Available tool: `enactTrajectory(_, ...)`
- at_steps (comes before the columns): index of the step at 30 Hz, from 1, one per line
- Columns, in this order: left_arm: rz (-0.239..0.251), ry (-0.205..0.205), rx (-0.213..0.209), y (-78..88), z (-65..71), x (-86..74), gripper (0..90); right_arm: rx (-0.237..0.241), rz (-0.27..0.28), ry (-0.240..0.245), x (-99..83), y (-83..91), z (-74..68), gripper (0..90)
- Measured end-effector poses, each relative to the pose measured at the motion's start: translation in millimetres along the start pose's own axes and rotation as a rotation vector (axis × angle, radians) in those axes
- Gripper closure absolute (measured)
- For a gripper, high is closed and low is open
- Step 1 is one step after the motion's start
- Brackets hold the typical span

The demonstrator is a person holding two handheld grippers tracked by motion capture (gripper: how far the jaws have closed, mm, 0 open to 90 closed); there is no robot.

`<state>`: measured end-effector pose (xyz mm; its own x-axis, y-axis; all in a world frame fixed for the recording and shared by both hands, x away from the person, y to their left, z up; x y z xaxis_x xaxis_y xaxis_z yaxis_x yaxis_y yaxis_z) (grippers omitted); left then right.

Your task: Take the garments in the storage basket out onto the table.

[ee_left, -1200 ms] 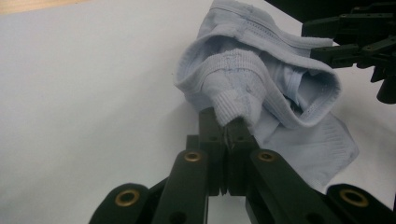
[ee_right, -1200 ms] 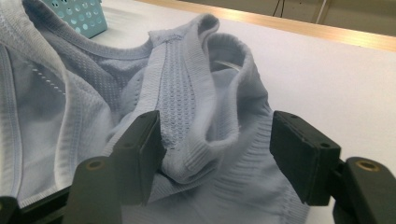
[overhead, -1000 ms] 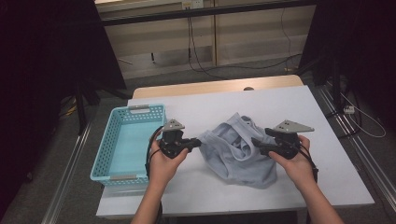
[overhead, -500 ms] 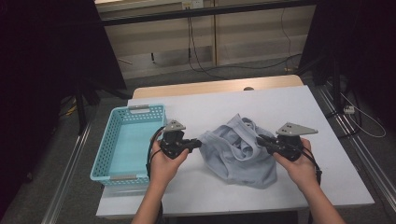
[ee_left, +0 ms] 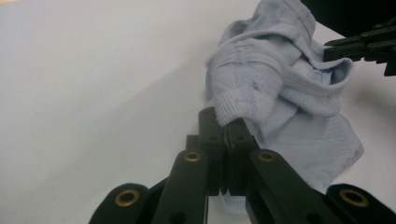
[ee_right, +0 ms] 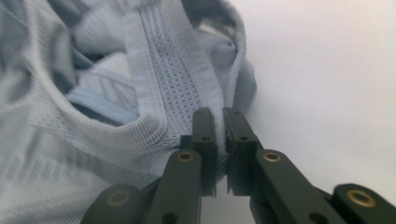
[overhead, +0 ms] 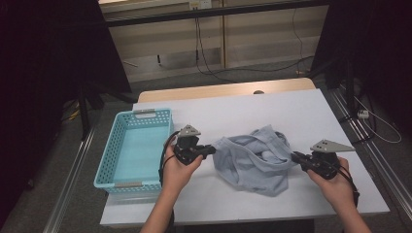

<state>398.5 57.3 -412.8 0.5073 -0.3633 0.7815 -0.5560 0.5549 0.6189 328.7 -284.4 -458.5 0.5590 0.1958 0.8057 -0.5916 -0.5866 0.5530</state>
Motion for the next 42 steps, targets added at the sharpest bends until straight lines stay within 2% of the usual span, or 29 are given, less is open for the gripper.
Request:
enactTrajectory(3, -0.002, -0.009, -0.009, -3.6, 3.5, 0.9, 88.5, -0.008, -0.022, -0.021, -8.6, -1.7, 4.4, 84.6)
enactTrajectory(8, -0.005, -0.026, -0.021, -7.5, 10.3, 2.1, 88.6, -0.014, -0.079, -0.006, -17.6, -13.8, 4.3, 84.4)
enactTrajectory(13, -0.007, -0.027, -0.025, -10.8, 13.2, 0.9, 88.5, -0.009, -0.068, -0.02, -20.7, -17.4, 5.2, 84.1)
enactTrajectory(18, -0.013, -0.027, -0.026, -14.2, 14.7, -0.3, 88.5, 0.018, -0.05, -0.062, -21.8, -19.0, 6.4, 84.5)
enactTrajectory(24, 0.0, -0.021, -0.019, -11.9, 11.7, 2.4, 88.5, 0.044, -0.051, -0.046, -18.1, -28.0, -4.5, 84.5)
enactTrajectory(30, 0.008, -0.01, -0.009, -8.9, 6.6, 3.1, 88.4, 0.121, -0.042, -0.002, -8.7, -48.7, -32.2, 83.4)
enactTrajectory(33, 0.011, -0.009, -0.008, -7.1, 4.9, 3.3, 88.4, 0.112, -0.053, 0.035, -5.8, -53.2, -38.2, 82.4)
enactTrajectory(35, 0.013, -0.01, -0.007, -5.6, 4.2, 3.7, 88.4, 0.117, -0.052, 0.028, -5.1, -52.0, -37.2, 79.3)
enactTrajectory(39, 0.018, -0.01, -0.006, -4.2, 3.3, 4.6, 88.4, 0.111, -0.015, 0.006, -0.3, -44.4, -34.0, 61.4)
enactTrajectory(42, 0.017, -0.009, -0.007, -4.0, 3.0, 4.9, 88.4, 0.105, 0.0, 0.015, 4.0, -39.2, -34.8, 56.0)
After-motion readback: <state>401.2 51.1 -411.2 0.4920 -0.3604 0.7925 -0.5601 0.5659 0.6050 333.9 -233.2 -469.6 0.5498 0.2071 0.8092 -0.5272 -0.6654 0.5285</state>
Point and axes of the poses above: each handheld gripper's, and its own axes: y roughly backward along the jaws, x roughly out of its top, z roughly to its right, the point moved 4 cm from there along -y, roughly forward along the jaws, and after that the axes turned 15 degrees about x, right-handed, at the moved point
